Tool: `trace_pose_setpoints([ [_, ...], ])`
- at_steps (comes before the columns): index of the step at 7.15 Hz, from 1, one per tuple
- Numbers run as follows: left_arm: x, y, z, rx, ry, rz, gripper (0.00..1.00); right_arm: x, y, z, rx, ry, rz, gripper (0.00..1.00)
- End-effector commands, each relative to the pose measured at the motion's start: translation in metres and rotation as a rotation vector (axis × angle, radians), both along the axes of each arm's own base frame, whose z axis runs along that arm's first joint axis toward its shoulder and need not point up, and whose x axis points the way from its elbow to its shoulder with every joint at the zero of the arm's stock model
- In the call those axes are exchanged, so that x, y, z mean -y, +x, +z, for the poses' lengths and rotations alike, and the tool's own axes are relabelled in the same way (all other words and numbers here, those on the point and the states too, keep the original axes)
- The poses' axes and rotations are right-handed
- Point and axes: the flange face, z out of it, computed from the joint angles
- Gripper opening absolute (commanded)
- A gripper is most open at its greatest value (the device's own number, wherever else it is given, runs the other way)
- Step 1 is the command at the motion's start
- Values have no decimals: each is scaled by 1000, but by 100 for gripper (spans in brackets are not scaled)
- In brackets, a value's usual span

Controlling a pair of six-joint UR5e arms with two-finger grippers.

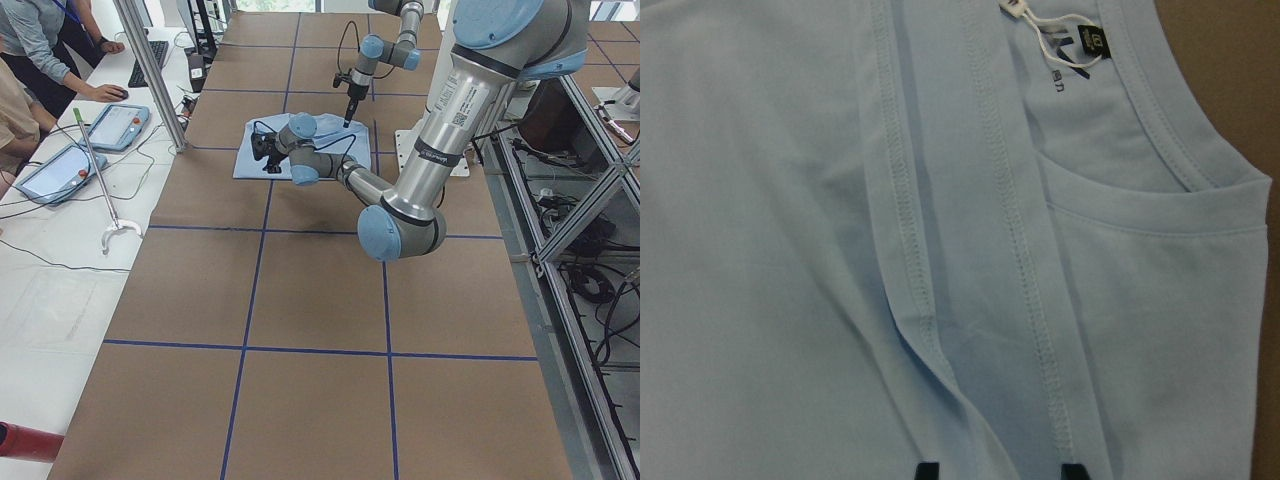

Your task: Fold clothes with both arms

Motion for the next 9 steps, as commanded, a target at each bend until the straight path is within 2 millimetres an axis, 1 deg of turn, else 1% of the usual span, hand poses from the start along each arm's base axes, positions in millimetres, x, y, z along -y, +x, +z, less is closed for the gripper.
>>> trace_pose_setpoints([
  [1, 0, 0, 0, 0, 0, -1, 55, 1, 0, 2, -5, -1, 0, 51],
  [2, 0, 0, 0, 0, 0, 0, 55, 1, 0, 1, -3, -2, 1, 36],
  [3, 0, 0, 0, -1, -1, 0, 55, -3, -2, 4, -7, -4, -6, 15],
  [4, 0, 0, -1, -3, -1, -2, 55, -6, -2, 6, -10, -6, -13, 0],
  [5, 0, 0, 0, -2, -2, -2, 55, -6, 0, 3, -2, -6, -17, 0],
  [6, 0, 0, 0, -2, -2, -2, 55, -3, 4, 5, -5, -6, -13, 0],
  [7, 0, 0, -1, -3, -1, -2, 55, -5, 10, 13, -14, -10, -14, 0],
  [8, 0, 0, -1, -4, -2, -2, 55, -8, 23, 23, -25, -13, -12, 0],
  [9, 0, -1, -2, -5, -1, -2, 55, -11, 26, 29, -34, -15, -11, 0],
])
